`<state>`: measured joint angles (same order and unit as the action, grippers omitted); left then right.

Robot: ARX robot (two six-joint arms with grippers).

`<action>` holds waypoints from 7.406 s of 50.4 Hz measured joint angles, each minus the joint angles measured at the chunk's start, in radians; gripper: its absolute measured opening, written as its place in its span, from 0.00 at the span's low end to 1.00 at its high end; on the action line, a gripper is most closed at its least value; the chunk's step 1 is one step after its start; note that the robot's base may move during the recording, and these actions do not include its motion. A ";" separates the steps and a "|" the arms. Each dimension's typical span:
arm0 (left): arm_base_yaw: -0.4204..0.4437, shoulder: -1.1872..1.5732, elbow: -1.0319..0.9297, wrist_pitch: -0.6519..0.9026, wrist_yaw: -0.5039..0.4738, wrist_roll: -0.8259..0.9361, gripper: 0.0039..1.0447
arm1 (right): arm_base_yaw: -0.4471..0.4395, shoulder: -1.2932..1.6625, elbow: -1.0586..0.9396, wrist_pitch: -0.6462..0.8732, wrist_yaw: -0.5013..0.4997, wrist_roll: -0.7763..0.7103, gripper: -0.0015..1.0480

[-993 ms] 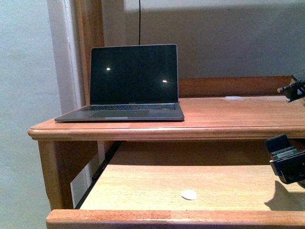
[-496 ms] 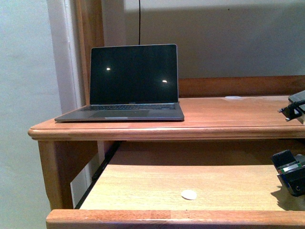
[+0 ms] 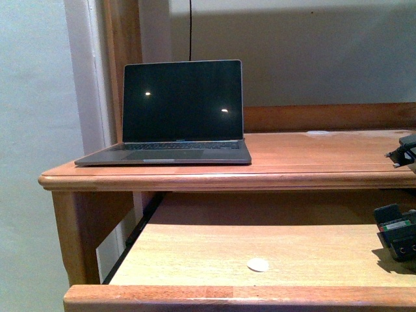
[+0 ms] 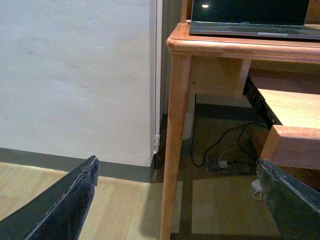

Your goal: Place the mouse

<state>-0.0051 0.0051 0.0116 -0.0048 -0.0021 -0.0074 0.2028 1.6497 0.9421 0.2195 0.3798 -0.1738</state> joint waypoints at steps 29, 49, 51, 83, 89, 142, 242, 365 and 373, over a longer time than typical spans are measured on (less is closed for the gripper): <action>0.000 0.000 0.000 0.000 0.000 0.000 0.93 | -0.055 -0.083 -0.014 -0.111 -0.137 0.114 0.55; 0.000 0.000 0.000 0.000 0.000 0.000 0.93 | -0.071 -0.266 0.077 -0.264 -0.159 0.221 0.55; 0.000 0.000 0.000 0.000 0.000 0.000 0.93 | -0.048 -0.252 0.113 -0.271 -0.144 0.226 0.55; 0.000 0.000 0.000 0.000 0.000 0.000 0.93 | 0.175 0.246 0.675 -0.299 0.119 0.201 0.55; 0.000 0.000 0.000 0.000 0.000 0.000 0.93 | 0.178 0.311 0.751 -0.311 0.135 0.185 0.55; 0.000 0.000 0.000 0.000 0.000 0.000 0.93 | 0.092 0.174 0.581 -0.158 -0.176 0.184 0.93; 0.000 0.000 0.000 0.000 0.000 0.000 0.93 | -0.429 -0.489 -0.551 -0.029 -1.315 -0.265 0.93; 0.000 0.000 0.000 0.000 0.000 0.000 0.93 | 0.158 0.224 -0.121 0.697 -0.320 0.311 0.93; 0.000 0.000 0.000 0.000 0.000 0.000 0.93 | 0.118 0.141 -0.179 0.650 -0.395 0.320 0.93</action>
<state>-0.0051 0.0051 0.0116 -0.0048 -0.0021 -0.0074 0.3206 1.7908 0.7628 0.8696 -0.0151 0.1463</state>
